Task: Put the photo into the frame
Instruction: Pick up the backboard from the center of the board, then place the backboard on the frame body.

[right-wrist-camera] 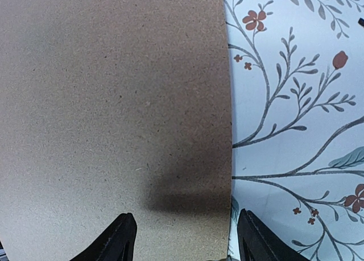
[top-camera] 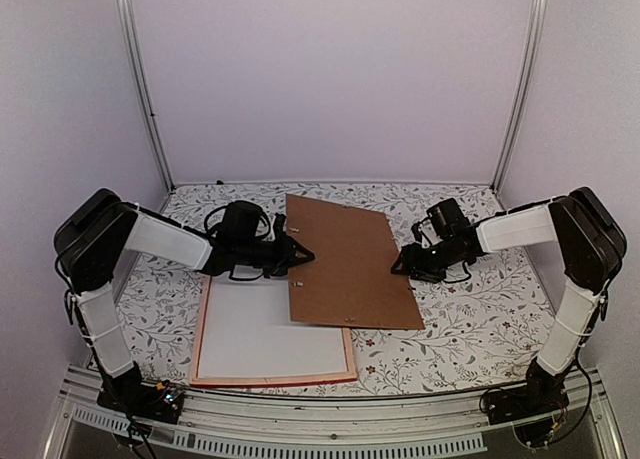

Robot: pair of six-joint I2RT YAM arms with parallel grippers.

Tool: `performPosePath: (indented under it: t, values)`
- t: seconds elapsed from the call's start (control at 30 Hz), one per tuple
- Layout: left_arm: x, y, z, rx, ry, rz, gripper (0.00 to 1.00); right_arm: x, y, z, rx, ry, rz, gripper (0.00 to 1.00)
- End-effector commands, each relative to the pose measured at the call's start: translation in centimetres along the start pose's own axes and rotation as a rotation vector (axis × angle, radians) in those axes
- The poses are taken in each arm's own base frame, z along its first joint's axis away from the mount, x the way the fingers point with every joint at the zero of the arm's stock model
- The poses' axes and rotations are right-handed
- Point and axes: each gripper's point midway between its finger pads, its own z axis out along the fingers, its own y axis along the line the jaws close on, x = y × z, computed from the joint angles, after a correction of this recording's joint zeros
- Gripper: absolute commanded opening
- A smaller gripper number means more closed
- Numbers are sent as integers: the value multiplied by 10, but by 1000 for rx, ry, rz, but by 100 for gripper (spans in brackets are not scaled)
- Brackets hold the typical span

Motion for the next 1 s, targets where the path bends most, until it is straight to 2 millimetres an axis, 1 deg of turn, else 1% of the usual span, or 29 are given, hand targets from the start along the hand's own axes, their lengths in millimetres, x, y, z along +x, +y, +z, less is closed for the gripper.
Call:
performPosePath:
  t: [0.0,0.07,0.17,0.23,0.27,0.3,0.47,0.57,0.63,0.73,0.77,0.8,0.87,0.97]
  values:
    - [-19,-28,-14,66,-46,44,20,15,-11,10,35,58,12,65]
    - [-19,-30,-16,72,-45,43,18,15,-11,10,37,59,12,65]
    - [-19,-34,-21,87,-47,45,13,15,-11,9,38,58,11,65]
    - [-19,-39,-25,103,-45,45,7,14,-10,6,36,57,8,65]
    - [-18,-41,-28,112,-44,45,2,14,-9,5,36,56,6,65]
    - [-18,-44,-31,123,-42,43,0,11,-6,1,33,49,2,65]
    - [-16,-60,-53,177,-39,40,0,-1,6,-19,28,14,-28,66]
    - [-14,-70,-70,208,-36,46,0,-10,14,-35,26,-17,-46,66]
    - [-13,-71,-83,200,-46,51,0,-16,20,-46,24,-39,-53,66]
    - [-13,-65,-105,174,-62,52,0,-26,31,-63,14,-75,-66,67]
    - [-14,-66,-116,175,-73,57,0,-31,37,-72,6,-97,-73,67]
    - [-13,-60,-122,161,-66,52,0,-35,41,-80,2,-116,-78,67]
    - [-11,-57,-140,156,-69,54,0,-41,46,-91,2,-141,-89,68]
    - [-4,-47,-163,134,-65,33,0,-45,47,-97,17,-155,-101,68]
